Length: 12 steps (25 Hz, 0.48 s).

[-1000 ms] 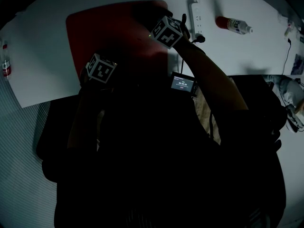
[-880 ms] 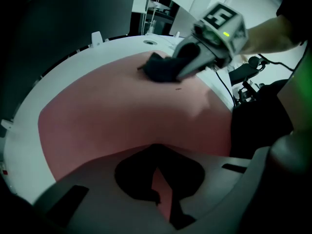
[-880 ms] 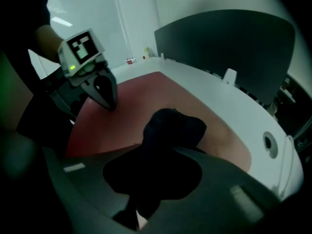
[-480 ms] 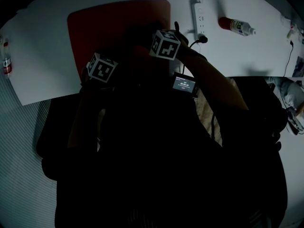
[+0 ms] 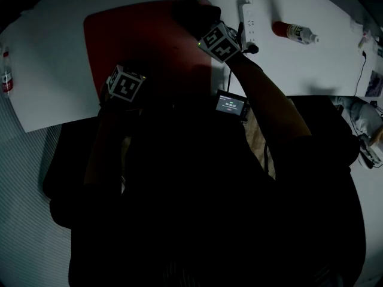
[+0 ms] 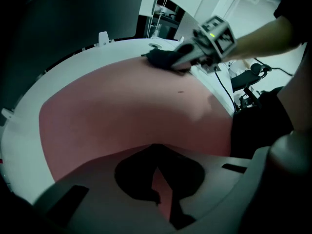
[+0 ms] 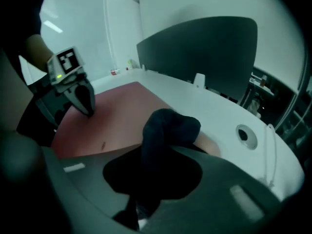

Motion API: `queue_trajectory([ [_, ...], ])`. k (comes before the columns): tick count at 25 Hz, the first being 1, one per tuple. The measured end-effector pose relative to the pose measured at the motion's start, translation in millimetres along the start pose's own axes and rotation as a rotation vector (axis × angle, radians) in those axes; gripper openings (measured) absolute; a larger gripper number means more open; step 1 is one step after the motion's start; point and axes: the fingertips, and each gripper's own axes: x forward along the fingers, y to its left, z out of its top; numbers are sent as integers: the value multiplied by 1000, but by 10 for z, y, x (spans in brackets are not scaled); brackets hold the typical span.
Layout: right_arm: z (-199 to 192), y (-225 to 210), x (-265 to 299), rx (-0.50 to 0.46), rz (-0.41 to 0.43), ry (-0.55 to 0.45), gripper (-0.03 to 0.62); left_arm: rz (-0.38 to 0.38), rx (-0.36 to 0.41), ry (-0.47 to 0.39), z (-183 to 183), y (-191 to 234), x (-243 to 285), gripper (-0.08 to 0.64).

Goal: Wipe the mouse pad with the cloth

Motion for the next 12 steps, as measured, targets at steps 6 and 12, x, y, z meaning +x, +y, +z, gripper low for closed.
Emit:
queue_trajectory([
  [6,-333,1309,-137,-186,303,41,63,6,19,-4,1,-20,-14,8],
  [12,-506,1661,-92,-657,422,107,63,3,42,-18,15,-37,1,8],
])
